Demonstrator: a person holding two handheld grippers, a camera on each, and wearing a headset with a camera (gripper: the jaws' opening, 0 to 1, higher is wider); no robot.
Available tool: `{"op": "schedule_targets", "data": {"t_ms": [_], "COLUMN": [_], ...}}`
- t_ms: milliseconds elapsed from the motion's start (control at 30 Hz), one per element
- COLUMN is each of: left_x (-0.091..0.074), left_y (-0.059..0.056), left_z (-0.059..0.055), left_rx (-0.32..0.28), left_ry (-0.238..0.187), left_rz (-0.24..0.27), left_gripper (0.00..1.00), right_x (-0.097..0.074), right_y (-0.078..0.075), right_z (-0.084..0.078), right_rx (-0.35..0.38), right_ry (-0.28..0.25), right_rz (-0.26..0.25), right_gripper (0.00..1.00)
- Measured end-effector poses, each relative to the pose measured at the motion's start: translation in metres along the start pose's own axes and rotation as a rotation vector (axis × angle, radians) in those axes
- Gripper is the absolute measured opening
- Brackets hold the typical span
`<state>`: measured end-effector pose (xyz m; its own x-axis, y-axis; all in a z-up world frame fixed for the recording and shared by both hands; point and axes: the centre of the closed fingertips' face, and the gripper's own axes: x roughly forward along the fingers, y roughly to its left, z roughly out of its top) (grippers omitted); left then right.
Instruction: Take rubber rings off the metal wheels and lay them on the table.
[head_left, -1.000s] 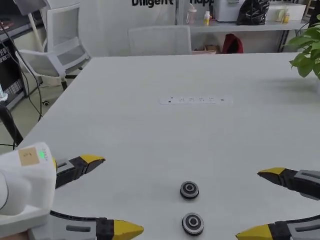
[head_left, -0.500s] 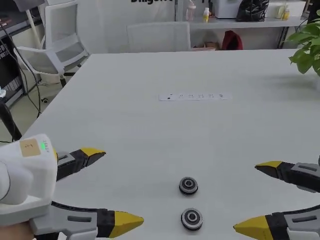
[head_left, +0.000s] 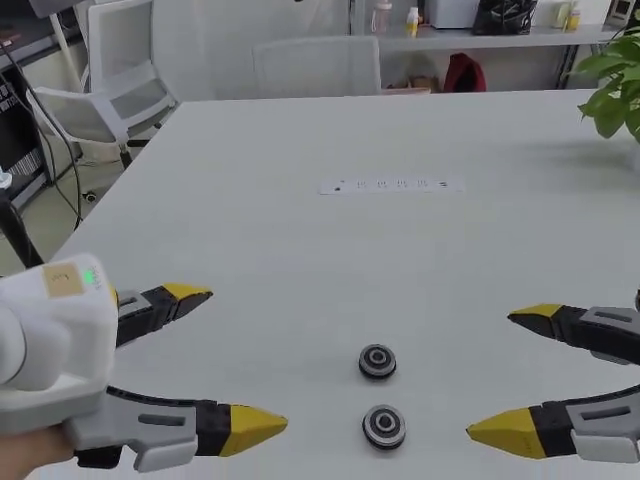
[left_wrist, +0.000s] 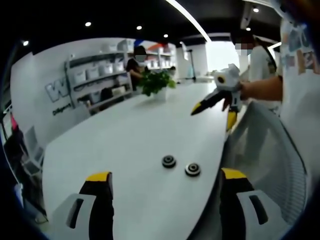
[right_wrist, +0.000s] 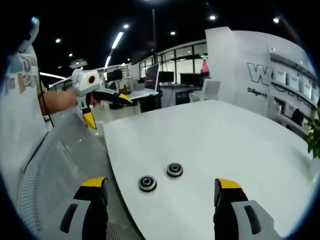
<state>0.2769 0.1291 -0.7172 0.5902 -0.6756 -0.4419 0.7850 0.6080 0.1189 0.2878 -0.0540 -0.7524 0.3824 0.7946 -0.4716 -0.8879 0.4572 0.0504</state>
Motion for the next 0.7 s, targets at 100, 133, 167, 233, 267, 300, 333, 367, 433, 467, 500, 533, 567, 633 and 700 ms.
{"op": "schedule_targets", "data": {"t_ms": [100, 133, 167, 233, 267, 300, 333, 367, 433, 467, 500, 533, 567, 633, 700], "left_x": [0.002, 0.003, 0.003, 0.005, 0.005, 0.006, 0.006, 0.007, 0.008, 0.009, 0.01, 0.01, 0.012, 0.014, 0.016], "left_y": [0.001, 0.001, 0.001, 0.001, 0.001, 0.002, 0.002, 0.003, 0.003, 0.003, 0.003, 0.003, 0.003, 0.003, 0.003], "left_z": [0.0, 0.0, 0.0, 0.001, 0.002, 0.003, 0.004, 0.005, 0.006, 0.007, 0.008, 0.008, 0.009, 0.009, 0.008], "left_rx": [0.004, 0.007, 0.009, 0.018, 0.02, 0.022, 0.025, 0.027, 0.031, 0.033, 0.036, 0.037, 0.038, 0.044, 0.048], "left_ry": [0.002, 0.004, 0.005, 0.006, 0.006, 0.005, 0.003, 0.002, 0.002, 0.002, 0.0, -0.001, -0.001, 0.002, 0.008], "left_rz": [-0.004, -0.007, -0.009, -0.011, -0.012, -0.013, -0.014, -0.015, -0.016, -0.017, -0.02, -0.021, -0.024, -0.03, -0.035], "left_gripper": [0.89, 0.89, 0.89, 0.88, 0.88, 0.88, 0.88, 0.88, 0.87, 0.87, 0.87, 0.87, 0.87, 0.87, 0.86], "right_x": [0.003, 0.004, 0.005, 0.007, 0.008, 0.008, 0.009, 0.009, 0.011, 0.012, 0.012, 0.013, 0.013, 0.015, 0.016], "right_y": [0.0, 0.0, 0.0, 0.001, 0.002, 0.002, 0.002, 0.002, 0.002, 0.001, 0.001, 0.001, 0.0, 0.0, -0.001], "right_z": [0.001, 0.002, 0.002, 0.002, 0.002, 0.003, 0.004, 0.004, 0.004, 0.004, 0.004, 0.004, 0.004, 0.005, 0.005], "right_rx": [-0.006, -0.008, -0.01, -0.013, -0.016, -0.02, -0.02, -0.021, -0.024, -0.024, -0.026, -0.027, -0.029, -0.029, -0.027], "right_ry": [-0.003, -0.003, -0.002, 0.002, 0.002, 0.0, 0.0, 0.0, 0.001, 0.001, 0.002, 0.002, 0.0, -0.004, -0.005], "right_rz": [0.006, 0.009, 0.011, 0.017, 0.018, 0.02, 0.022, 0.024, 0.026, 0.026, 0.028, 0.029, 0.03, 0.035, 0.041], "right_gripper": [0.87, 0.87, 0.86, 0.86, 0.86, 0.86, 0.86, 0.86, 0.85, 0.85, 0.84, 0.84, 0.83, 0.83, 0.82]}}
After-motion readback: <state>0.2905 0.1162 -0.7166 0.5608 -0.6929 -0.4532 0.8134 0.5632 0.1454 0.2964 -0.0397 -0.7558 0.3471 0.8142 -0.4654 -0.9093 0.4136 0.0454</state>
